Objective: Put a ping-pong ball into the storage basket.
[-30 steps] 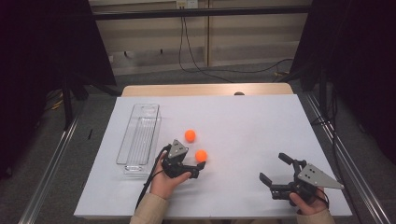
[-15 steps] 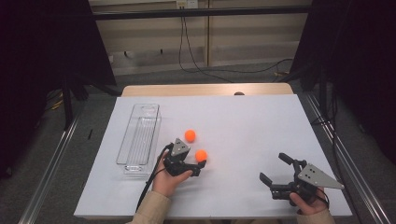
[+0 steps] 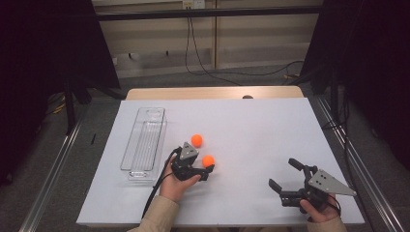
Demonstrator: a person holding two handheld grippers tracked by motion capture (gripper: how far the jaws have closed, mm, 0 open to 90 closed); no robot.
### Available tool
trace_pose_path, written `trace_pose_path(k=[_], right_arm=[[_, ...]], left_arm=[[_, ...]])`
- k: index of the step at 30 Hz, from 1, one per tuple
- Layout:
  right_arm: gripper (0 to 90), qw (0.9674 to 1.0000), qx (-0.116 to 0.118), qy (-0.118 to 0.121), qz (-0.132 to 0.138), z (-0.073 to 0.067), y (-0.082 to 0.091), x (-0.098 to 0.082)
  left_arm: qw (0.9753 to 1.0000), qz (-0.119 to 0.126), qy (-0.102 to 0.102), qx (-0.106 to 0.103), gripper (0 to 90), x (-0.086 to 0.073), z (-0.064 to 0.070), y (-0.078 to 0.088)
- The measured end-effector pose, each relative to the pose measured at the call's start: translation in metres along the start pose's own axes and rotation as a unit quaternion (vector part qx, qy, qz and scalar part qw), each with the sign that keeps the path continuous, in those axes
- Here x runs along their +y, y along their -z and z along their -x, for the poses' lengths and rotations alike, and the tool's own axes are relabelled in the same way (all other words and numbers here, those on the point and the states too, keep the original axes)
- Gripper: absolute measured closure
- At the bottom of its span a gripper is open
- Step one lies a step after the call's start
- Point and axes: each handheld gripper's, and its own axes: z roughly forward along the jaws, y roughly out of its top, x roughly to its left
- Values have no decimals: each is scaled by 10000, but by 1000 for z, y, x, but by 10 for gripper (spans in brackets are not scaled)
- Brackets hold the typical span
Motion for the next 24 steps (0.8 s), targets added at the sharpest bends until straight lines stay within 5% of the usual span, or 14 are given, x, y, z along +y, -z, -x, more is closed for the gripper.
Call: trace_pose_path(k=[24], right_arm=[[16,10000,2,-10,-2,0,0,0]], left_arm=[[9999,-102,28,40,288,1,-3,-3]])
